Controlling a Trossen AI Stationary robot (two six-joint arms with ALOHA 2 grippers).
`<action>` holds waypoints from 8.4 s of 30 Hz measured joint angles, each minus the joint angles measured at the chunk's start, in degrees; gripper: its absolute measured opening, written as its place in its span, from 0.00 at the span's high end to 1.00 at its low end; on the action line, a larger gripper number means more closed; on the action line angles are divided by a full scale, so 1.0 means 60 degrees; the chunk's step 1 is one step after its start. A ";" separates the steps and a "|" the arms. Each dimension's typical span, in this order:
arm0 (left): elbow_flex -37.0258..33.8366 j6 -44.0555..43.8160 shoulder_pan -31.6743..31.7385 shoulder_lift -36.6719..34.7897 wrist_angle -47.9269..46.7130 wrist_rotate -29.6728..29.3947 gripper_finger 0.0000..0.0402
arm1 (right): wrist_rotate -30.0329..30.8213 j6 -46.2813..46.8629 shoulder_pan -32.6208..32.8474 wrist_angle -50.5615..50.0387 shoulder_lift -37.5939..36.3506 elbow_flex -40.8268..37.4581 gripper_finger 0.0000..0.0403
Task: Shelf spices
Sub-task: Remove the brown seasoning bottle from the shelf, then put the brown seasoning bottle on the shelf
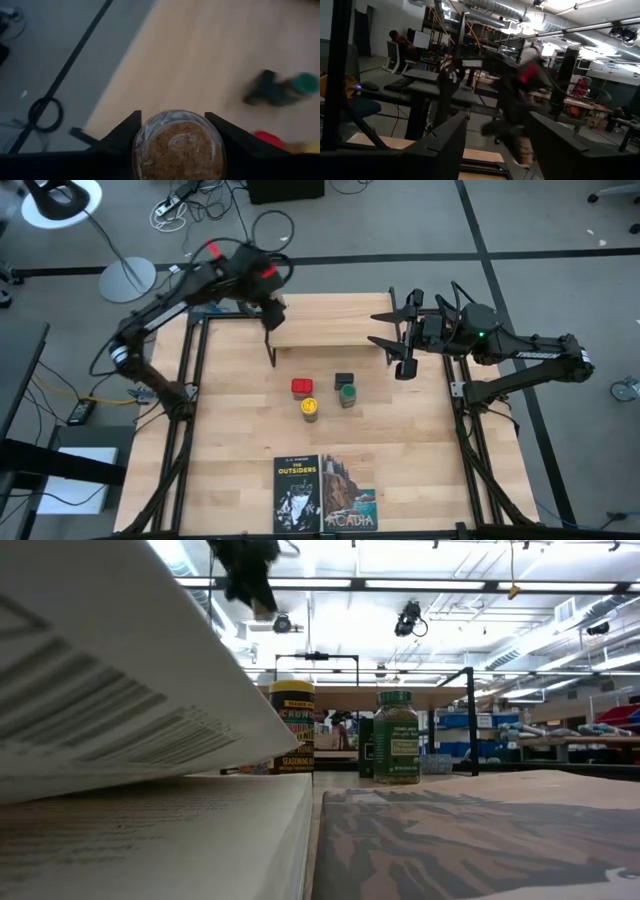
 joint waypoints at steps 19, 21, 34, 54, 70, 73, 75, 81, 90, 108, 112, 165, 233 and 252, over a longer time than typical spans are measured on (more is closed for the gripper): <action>-0.8920 -0.3381 -0.2944 -0.2915 0.4313 -0.1276 0.55 | -0.0046 0.0257 0.0000 0.0011 0.0000 0.0000 0.48; -0.9301 -0.3483 -0.2941 -0.2749 0.4622 -0.1315 0.55 | -0.0053 0.0365 0.0000 0.0004 0.0004 0.0000 0.48; -0.9818 -0.3690 -0.3527 -0.1067 0.5836 -0.1256 0.55 | -0.0066 0.0492 0.0000 0.0030 0.0188 -0.0004 0.48; -0.9811 -0.4910 -0.3578 0.0002 0.6801 -0.1457 0.44 | -0.0062 0.0422 0.0000 0.0167 0.0492 -0.0004 0.48; -0.9811 -0.5224 -0.4110 -0.0843 0.6775 -0.1785 0.40 | -0.0054 0.0172 0.0000 0.0335 0.0488 -0.0004 0.48; -0.9811 -0.5213 -0.4117 -0.1365 0.6777 -0.1819 0.40 | -0.0051 0.0171 0.0000 0.0335 0.0488 -0.0004 0.48; -0.9811 -0.5188 -0.4117 -0.1815 0.6724 -0.1829 0.40 | -0.0040 0.0154 0.0000 0.0335 0.0484 -0.0004 0.48; -0.9811 -0.4569 -0.4117 -0.3779 0.6629 -0.1812 0.40 | 0.0807 -0.0361 0.0085 0.0328 0.0228 -0.0004 0.48; -0.9811 -0.3460 -0.4117 -0.7835 0.6292 -0.2698 0.39 | 0.1947 -0.1073 0.0584 -0.0371 -0.0997 -0.0004 0.48; -0.9876 -0.1965 -0.4117 -1.1577 0.4697 -0.3818 0.39 | 0.3539 -0.0335 0.1330 -0.4273 -0.2489 -0.0097 0.48; -1.0725 -0.2262 -0.4117 -1.1219 0.4906 -0.3613 0.39 | 0.3534 -0.0417 0.1292 -0.3959 -0.2291 -0.0464 0.48; -1.1954 -0.2928 -0.4136 -0.2786 0.8623 -0.1396 0.24 | 0.3195 -0.0670 0.1304 -0.2726 -0.1872 -0.0554 0.48; -0.0695 0.2966 0.1109 0.1746 0.1703 0.0538 0.59 | 0.1854 -0.1304 0.1665 -0.2648 -0.1217 -0.0554 0.48; 0.0972 0.3119 0.2435 0.3605 0.0264 0.1166 0.59 | 0.1858 -0.1993 0.1665 -0.2652 -0.1253 -0.0554 0.48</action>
